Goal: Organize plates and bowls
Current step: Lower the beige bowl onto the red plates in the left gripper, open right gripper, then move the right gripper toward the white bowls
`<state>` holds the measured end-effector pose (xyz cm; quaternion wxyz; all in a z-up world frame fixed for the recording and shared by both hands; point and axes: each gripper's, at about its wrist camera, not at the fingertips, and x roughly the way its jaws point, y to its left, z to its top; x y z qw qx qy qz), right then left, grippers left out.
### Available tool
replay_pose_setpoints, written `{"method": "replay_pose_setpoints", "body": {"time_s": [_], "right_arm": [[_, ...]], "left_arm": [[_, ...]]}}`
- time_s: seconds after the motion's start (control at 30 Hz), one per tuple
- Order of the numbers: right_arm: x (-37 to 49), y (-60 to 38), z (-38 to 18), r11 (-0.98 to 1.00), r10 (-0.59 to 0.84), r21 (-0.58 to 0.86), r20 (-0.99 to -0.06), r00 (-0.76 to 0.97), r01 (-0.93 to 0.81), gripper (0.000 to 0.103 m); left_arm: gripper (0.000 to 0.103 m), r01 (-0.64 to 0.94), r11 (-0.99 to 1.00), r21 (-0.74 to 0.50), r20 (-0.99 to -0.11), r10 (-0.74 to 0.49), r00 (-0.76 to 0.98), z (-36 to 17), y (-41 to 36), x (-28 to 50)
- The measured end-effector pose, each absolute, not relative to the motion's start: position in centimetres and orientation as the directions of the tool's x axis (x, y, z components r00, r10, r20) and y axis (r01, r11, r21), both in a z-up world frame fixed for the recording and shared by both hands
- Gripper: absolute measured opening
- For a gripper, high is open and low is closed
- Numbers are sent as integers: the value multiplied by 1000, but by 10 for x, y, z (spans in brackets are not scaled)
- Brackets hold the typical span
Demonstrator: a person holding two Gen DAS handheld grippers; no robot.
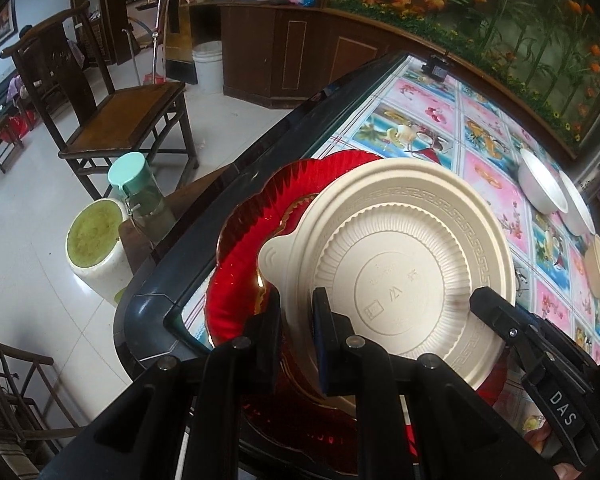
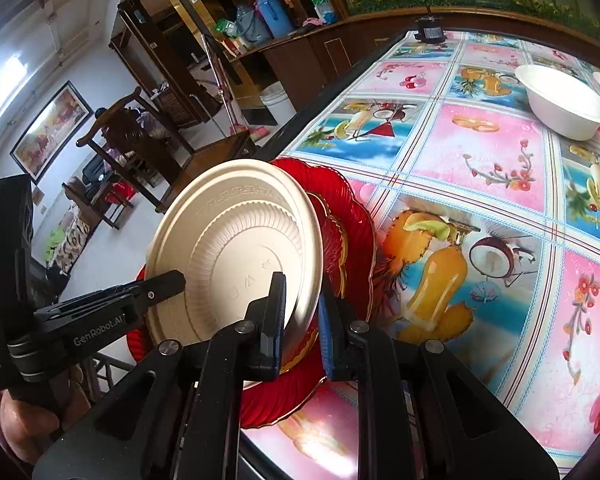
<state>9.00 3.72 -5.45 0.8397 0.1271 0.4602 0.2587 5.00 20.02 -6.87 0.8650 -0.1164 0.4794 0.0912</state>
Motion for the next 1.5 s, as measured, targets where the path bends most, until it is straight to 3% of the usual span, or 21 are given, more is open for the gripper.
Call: {"method": "replay_pose_setpoints", "body": {"time_s": [0.27, 0.33, 0.37, 0.4, 0.57, 0.63, 0.73, 1.0, 1.07, 1.23, 1.5], "right_arm": [[86, 44, -53, 827, 560, 439, -702, 439, -352, 18], [85, 42, -52, 814, 578, 455, -691, 434, -361, 25], [85, 40, -51, 814, 579, 455, -686, 441, -361, 35], [84, 38, -49, 810, 584, 456, -675, 451, -368, 38], [79, 8, -33, 815, 579, 444, -595, 558, -373, 38], [80, -13, -26, 841, 536, 421, -570, 623, -339, 40], [82, -40, -23, 885, 455, 372, -562, 691, -280, 45], [93, -117, -32, 892, 367, 440, -568, 737, -105, 45], [94, -130, -34, 879, 363, 471, -571, 736, -69, 45], [96, -145, -39, 842, 390, 538, -581, 714, -23, 45], [92, -158, -41, 840, 394, 542, -585, 709, -20, 45]], "left_arm": [[14, -287, 951, -113, -853, 55, 520, -65, 206, 47], [16, -299, 949, -103, -848, 73, 524, -63, 208, 44], [17, -304, 947, -103, -846, 77, 528, -61, 209, 43], [18, -309, 945, -108, -845, 77, 530, -60, 211, 41], [19, -335, 938, -83, -819, 128, 560, -46, 215, 33], [22, -335, 941, -43, -801, 168, 575, -39, 211, 32], [35, -328, 945, -10, -793, 192, 578, -36, 205, 35], [35, -385, 921, 67, -735, 306, 606, -20, 199, 30], [37, -371, 928, 44, -722, 286, 630, -12, 193, 29], [59, -240, 971, 13, -707, 179, 684, 2, 145, 38], [61, 11, 993, -116, -809, -101, 579, -22, 57, 74]]}}
